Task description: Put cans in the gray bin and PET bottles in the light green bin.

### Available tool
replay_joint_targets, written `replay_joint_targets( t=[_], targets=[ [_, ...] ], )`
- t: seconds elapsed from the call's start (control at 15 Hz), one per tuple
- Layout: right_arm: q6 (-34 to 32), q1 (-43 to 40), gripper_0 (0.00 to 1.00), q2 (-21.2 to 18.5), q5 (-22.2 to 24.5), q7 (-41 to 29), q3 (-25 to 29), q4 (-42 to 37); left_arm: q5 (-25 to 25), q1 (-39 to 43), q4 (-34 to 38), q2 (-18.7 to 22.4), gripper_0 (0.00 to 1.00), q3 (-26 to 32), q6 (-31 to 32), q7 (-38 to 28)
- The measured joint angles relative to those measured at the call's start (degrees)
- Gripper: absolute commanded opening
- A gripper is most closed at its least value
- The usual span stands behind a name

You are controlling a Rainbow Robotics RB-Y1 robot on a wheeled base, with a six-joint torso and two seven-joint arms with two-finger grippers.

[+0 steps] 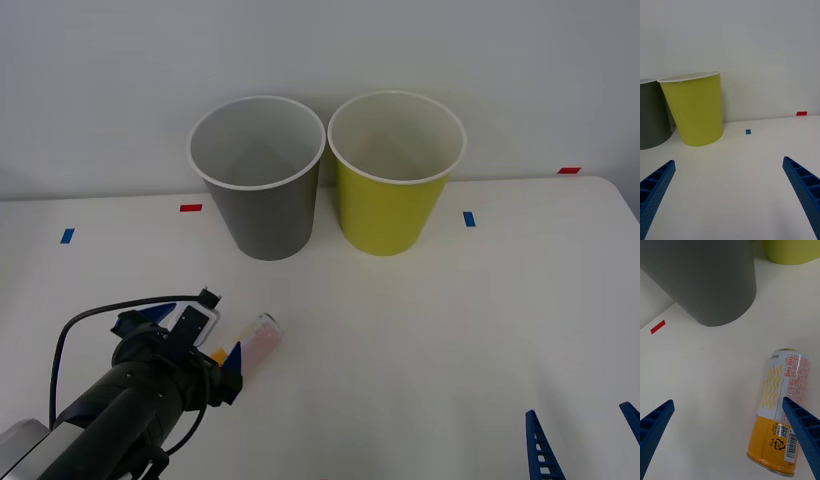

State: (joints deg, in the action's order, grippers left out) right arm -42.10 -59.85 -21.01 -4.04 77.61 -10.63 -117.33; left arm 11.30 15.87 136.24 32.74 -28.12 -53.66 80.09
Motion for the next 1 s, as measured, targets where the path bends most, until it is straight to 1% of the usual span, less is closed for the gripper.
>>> replay_joint_targets(
  t=[0.13,0.27,0.4,0.47,0.67,0.73,0.93,1.0],
  targets=[
    [0.00,0.00,1.00,0.00,0.00,0.00,0.00,0.00,-0.06,-0.04,0.15,0.05,1.00,0.98,-0.13,0.27],
    [0.00,0.00,1.00,0.00,0.00,0.00,0.00,0.00,-0.20,-0.03,1.61,-0.84,1.00,1.39,-1.25,0.44],
    [0.00,0.00,1.00,0.00,0.00,0.00,0.00,0.00,-0.50,-0.13,3.17,-2.07,1.00,1.76,-5.46,0.89],
    [0.00,0.00,1.00,0.00,0.00,0.00,0.00,0.00,-0.55,-0.33,3.46,-2.07,1.00,2.22,-6.48,1.02],
    [0.00,0.00,1.00,0.00,0.00,0.00,0.00,0.00,-1.37,-0.75,3.59,1.48,1.00,3.91,-6.16,0.54],
    [0.00,0.00,1.00,0.00,0.00,0.00,0.00,0.00,-3.60,-0.76,3.59,2.79,1.00,5.03,-5.40,0.42],
    [0.00,0.00,1.00,0.00,0.00,0.00,0.00,0.00,-12.28,-0.58,3.73,9.58,1.00,8.47,-1.81,0.62],
    [0.00,0.00,1.00,0.00,0.00,0.00,0.00,0.00,-14.50,-0.74,3.89,10.28,1.00,8.82,-1.66,1.03]
  ],
)
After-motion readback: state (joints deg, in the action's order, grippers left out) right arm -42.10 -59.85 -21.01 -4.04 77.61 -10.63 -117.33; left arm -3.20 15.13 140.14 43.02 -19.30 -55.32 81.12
